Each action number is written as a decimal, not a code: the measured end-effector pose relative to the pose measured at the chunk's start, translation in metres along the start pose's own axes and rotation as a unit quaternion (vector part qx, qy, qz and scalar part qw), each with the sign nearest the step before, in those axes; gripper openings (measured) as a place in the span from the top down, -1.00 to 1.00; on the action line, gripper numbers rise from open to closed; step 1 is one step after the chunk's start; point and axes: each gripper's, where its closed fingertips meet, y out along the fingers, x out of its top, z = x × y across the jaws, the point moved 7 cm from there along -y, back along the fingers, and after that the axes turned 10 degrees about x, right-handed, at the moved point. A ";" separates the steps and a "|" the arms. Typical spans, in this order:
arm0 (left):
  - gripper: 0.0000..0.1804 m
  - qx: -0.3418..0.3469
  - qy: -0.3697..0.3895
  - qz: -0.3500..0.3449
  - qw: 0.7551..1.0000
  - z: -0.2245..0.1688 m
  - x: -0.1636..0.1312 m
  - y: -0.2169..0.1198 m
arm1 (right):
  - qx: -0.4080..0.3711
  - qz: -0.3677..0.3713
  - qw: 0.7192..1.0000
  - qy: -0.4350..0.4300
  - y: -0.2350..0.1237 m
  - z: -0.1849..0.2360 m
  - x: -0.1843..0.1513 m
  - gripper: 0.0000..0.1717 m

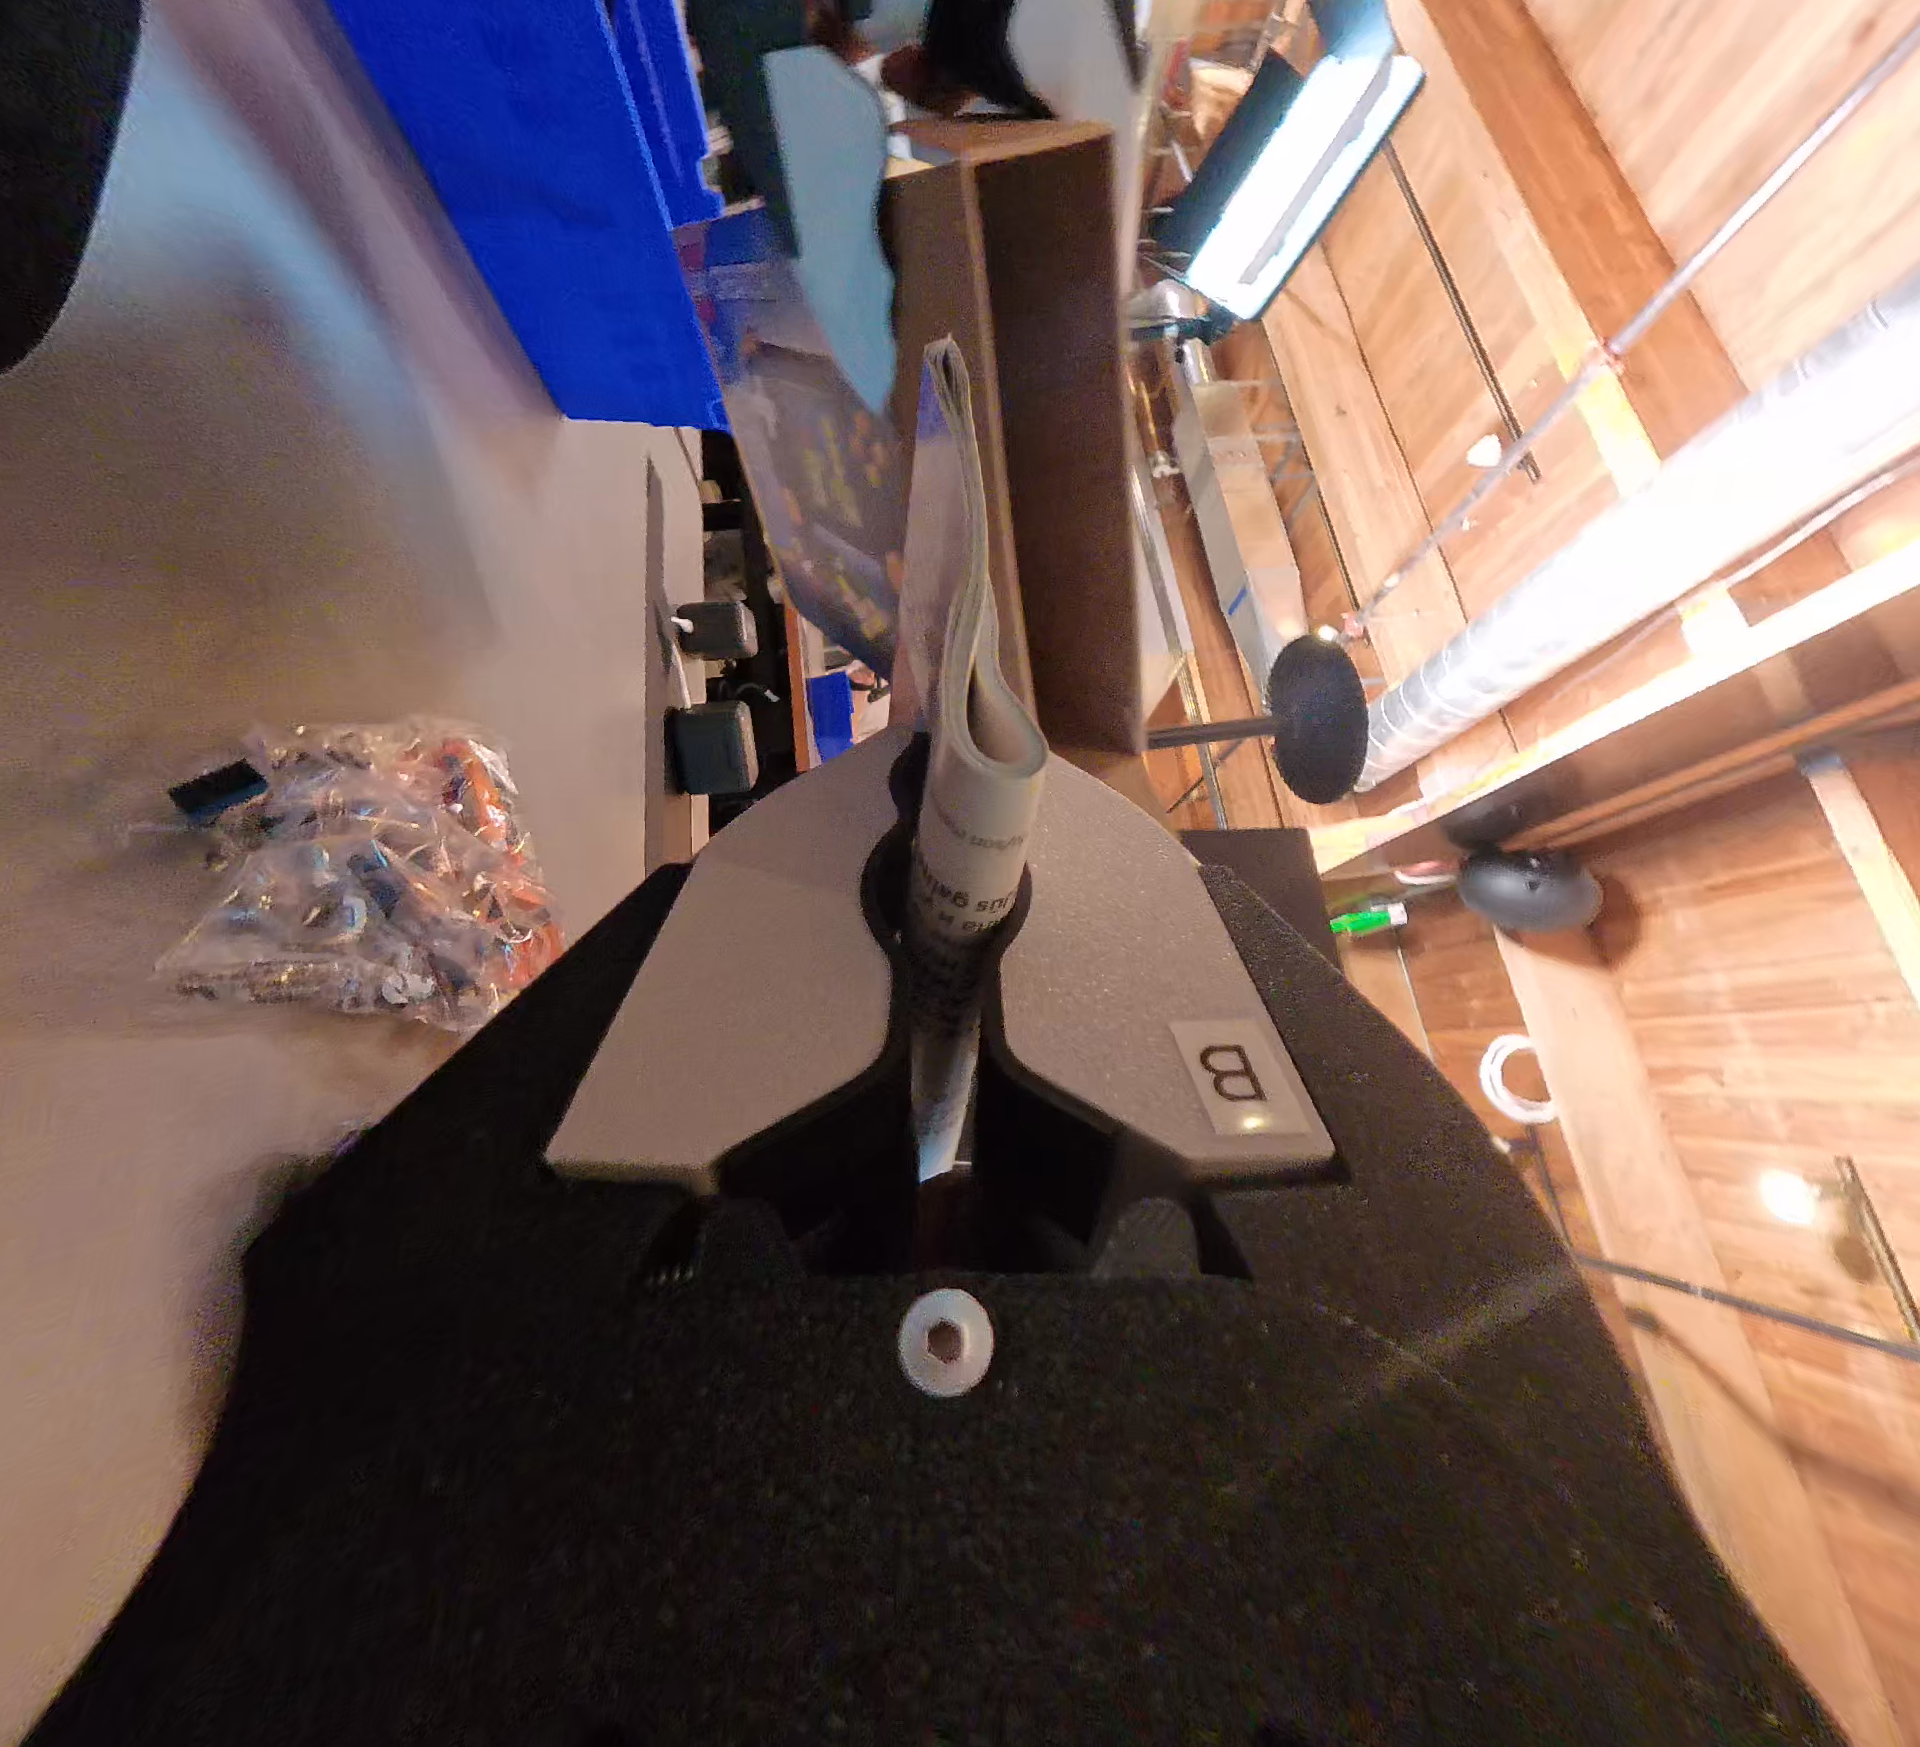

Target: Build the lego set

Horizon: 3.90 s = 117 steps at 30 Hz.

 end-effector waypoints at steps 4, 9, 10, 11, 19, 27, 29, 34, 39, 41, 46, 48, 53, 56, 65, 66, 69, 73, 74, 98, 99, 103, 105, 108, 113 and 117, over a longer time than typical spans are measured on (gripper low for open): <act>0.18 0.005 -0.042 -0.007 0.999 0.017 0.002 -0.003 | 0.052 -0.010 0.997 -0.049 0.016 0.008 -0.011 0.93; 0.18 0.018 -0.064 -0.019 0.998 0.039 0.001 -0.007 | 0.130 -0.037 0.986 -0.099 0.063 0.015 -0.050 0.93; 0.18 0.023 -0.062 -0.019 0.998 0.043 0.001 -0.007 | 0.146 -0.043 0.982 -0.109 0.076 0.016 -0.058 0.93; 0.18 0.026 -0.057 -0.019 0.998 0.047 0.001 -0.007 | 0.161 -0.048 0.979 -0.119 0.090 0.017 -0.065 0.93; 0.18 0.017 -0.034 -0.023 0.999 0.060 -0.004 -0.001 | 0.251 -0.093 0.955 -0.130 0.212 0.051 -0.123 0.93; 0.18 0.022 0.009 -0.002 1.000 0.062 -0.017 0.005 | 0.311 -0.132 0.934 -0.112 0.266 0.089 -0.143 0.84; 0.18 0.019 0.009 -0.001 1.000 0.060 -0.019 0.005 | 0.318 -0.139 0.932 -0.106 0.266 0.089 -0.143 0.72; 0.18 0.016 0.004 0.001 1.000 0.055 -0.022 0.006 | 0.333 -0.129 0.929 -0.091 0.257 0.082 -0.149 0.46; 0.18 0.013 0.003 -0.003 1.000 0.052 -0.019 0.006 | 0.337 -0.092 0.934 -0.077 0.240 0.065 -0.161 0.30; 0.18 0.011 -0.001 -0.005 1.000 0.052 -0.018 0.005 | 0.326 -0.067 0.942 -0.053 0.230 0.055 -0.166 0.30; 0.18 -0.002 -0.021 -0.016 1.000 0.048 -0.017 0.009 | 0.256 -0.022 0.958 0.128 0.189 0.017 -0.160 0.34; 0.18 -0.002 -0.023 -0.022 0.999 0.047 -0.016 0.012 | 0.227 -0.031 0.944 0.238 0.167 0.000 -0.145 0.36; 0.18 -0.009 -0.029 -0.025 0.999 0.047 -0.012 0.020 | 0.168 -0.168 0.808 0.540 0.103 -0.049 -0.082 0.41; 0.17 -0.016 -0.031 -0.029 0.999 0.047 -0.006 0.024 | 0.131 -0.247 0.728 0.626 0.071 -0.070 -0.052 0.47; 0.17 -0.027 0.012 -0.051 0.998 0.040 0.032 0.021 | 0.080 -0.197 0.730 0.650 0.050 -0.089 -0.001 0.50; 0.17 -0.030 0.021 -0.056 0.998 0.040 0.037 0.020 | 0.070 -0.191 0.736 0.645 0.049 -0.089 0.004 0.50; 0.17 -0.037 0.074 -0.066 0.994 0.037 0.049 0.020 | 0.039 -0.178 0.745 0.642 0.047 -0.088 0.011 0.52; 0.17 -0.024 0.205 -0.080 0.975 0.028 0.067 0.022 | 0.016 -0.165 0.732 0.661 0.052 -0.079 0.006 0.54; 0.16 -0.018 0.235 -0.087 0.968 0.026 0.071 0.023 | 0.014 -0.163 0.728 0.666 0.055 -0.076 0.005 0.54; 0.17 -0.019 0.245 -0.140 0.959 0.032 0.105 0.023 | -0.043 -0.161 0.729 0.663 0.053 -0.073 -0.004 0.54; 0.17 -0.017 0.244 -0.139 0.960 0.032 0.104 0.023 | -0.043 -0.160 0.727 0.666 0.053 -0.074 -0.003 0.52; 0.17 -0.012 0.252 -0.126 0.959 0.027 0.102 0.023 | -0.058 -0.135 0.726 0.672 0.056 -0.078 -0.005 0.69; 0.17 -0.015 0.244 -0.124 0.962 0.025 0.099 0.022 | -0.057 -0.125 0.733 0.667 0.057 -0.078 -0.006 0.88; 0.17 -0.016 0.214 -0.117 0.970 0.025 0.093 0.018 | -0.055 -0.098 0.733 0.671 0.057 -0.075 -0.013 0.93; 0.17 -0.026 0.145 -0.083 0.986 0.024 0.070 0.018 | -0.047 -0.087 0.749 0.655 0.040 -0.074 -0.020 0.99; 0.17 -0.031 0.115 -0.078 0.990 0.019 0.061 0.015 | -0.028 -0.072 0.766 0.638 0.031 -0.072 -0.026 0.99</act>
